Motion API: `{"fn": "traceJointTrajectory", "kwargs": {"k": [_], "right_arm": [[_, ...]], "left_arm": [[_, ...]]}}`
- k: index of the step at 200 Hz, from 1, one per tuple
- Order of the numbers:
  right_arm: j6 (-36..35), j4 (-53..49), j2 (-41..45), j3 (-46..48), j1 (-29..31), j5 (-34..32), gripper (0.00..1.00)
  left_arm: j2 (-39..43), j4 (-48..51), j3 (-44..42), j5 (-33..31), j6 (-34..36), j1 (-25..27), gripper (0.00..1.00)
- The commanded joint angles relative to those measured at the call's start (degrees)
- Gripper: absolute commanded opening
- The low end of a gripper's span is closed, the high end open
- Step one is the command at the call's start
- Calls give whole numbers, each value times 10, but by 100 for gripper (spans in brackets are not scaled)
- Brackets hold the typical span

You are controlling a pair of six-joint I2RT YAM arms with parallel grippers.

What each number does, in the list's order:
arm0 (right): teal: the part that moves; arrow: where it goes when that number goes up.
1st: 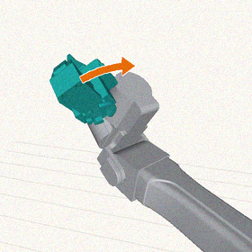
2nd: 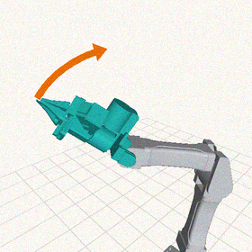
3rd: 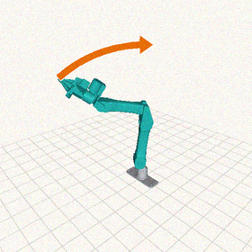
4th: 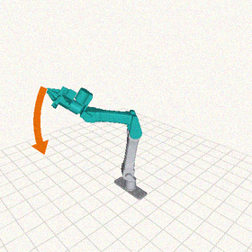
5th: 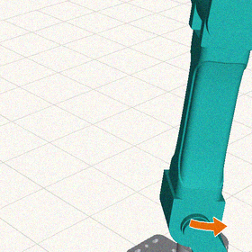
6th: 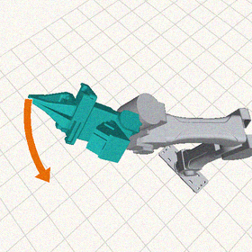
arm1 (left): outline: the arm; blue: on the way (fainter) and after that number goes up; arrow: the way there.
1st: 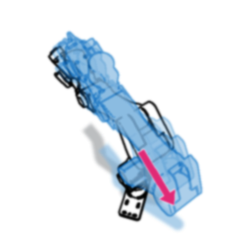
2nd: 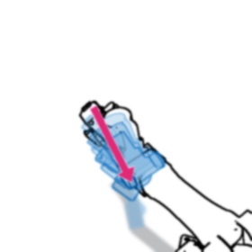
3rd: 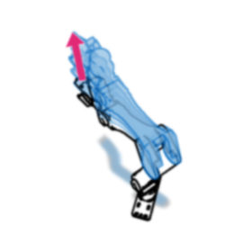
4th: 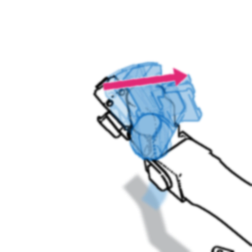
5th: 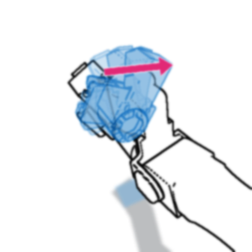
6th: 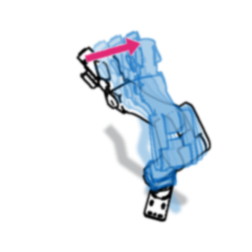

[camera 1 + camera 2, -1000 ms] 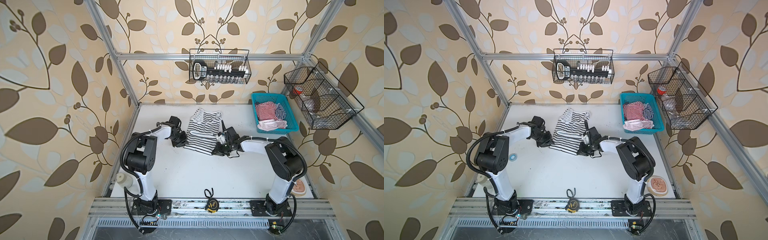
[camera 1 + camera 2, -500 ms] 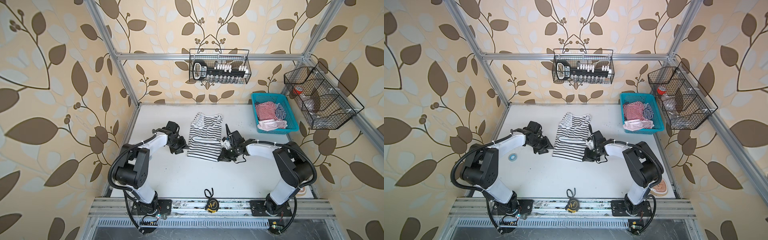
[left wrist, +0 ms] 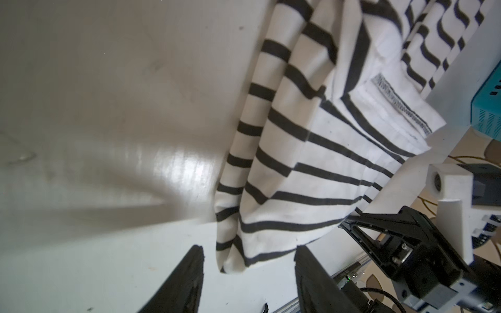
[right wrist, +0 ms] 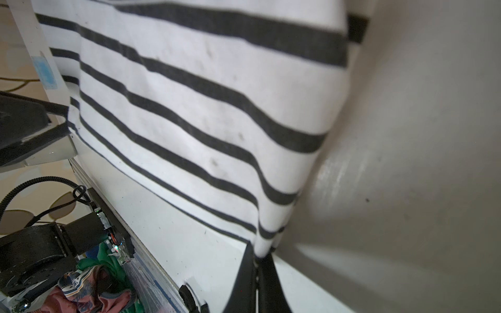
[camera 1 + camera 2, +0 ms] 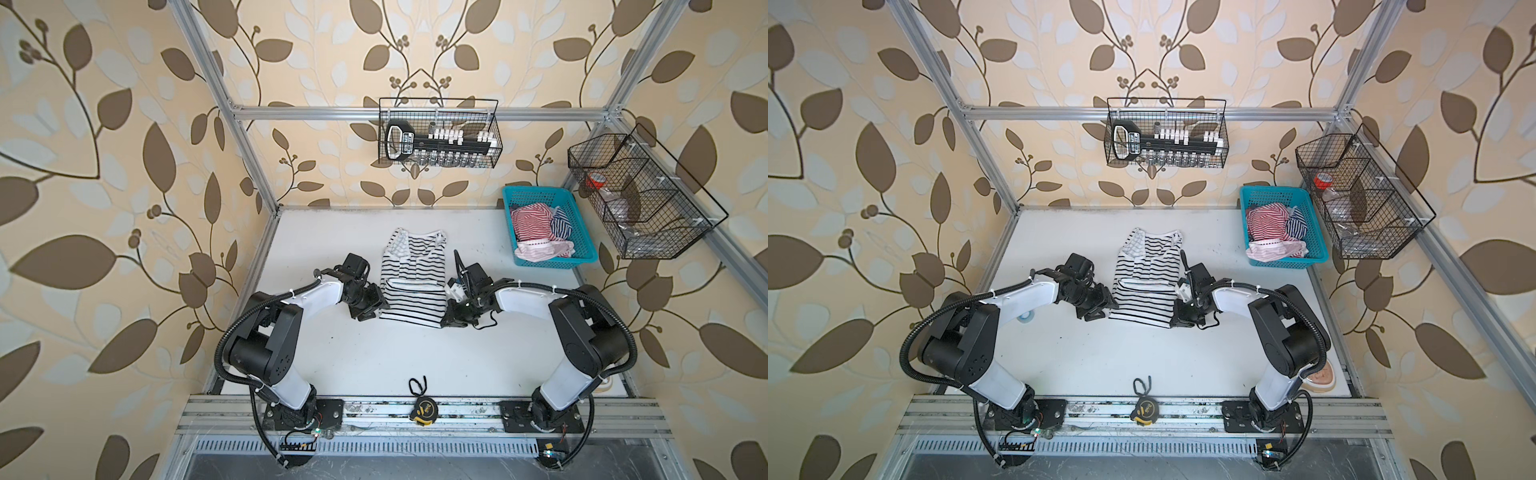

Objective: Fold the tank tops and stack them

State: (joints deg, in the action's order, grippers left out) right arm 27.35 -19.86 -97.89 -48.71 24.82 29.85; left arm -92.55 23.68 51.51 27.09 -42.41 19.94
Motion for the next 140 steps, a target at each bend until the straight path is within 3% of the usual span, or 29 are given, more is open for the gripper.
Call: {"fn": "traceJointTrajectory", "kwargs": {"k": [1, 53, 75, 103, 116, 127, 140], "right_arm": [[-11, -13, 16, 11, -4, -1, 0], [-6, -5, 20, 12, -7, 0, 0], [-5, -4, 21, 12, -8, 0, 0], [-4, -4, 23, 15, -8, 0, 0], [-5, -4, 24, 15, -8, -1, 0], [-5, -4, 25, 15, -8, -1, 0], [-4, -4, 26, 16, -8, -1, 0]], "left_arm": [[-10, -19, -8, 12, -16, 7, 52], [-19, -27, -22, 5, -26, 11, 35], [-25, -31, -22, 8, -29, 11, 23], [-27, -33, -26, 8, -31, 12, 21], [-24, -33, -28, 8, -31, 12, 23], [-22, -29, -28, 10, -31, 12, 37], [-19, -29, -32, 9, -31, 13, 46]]}}
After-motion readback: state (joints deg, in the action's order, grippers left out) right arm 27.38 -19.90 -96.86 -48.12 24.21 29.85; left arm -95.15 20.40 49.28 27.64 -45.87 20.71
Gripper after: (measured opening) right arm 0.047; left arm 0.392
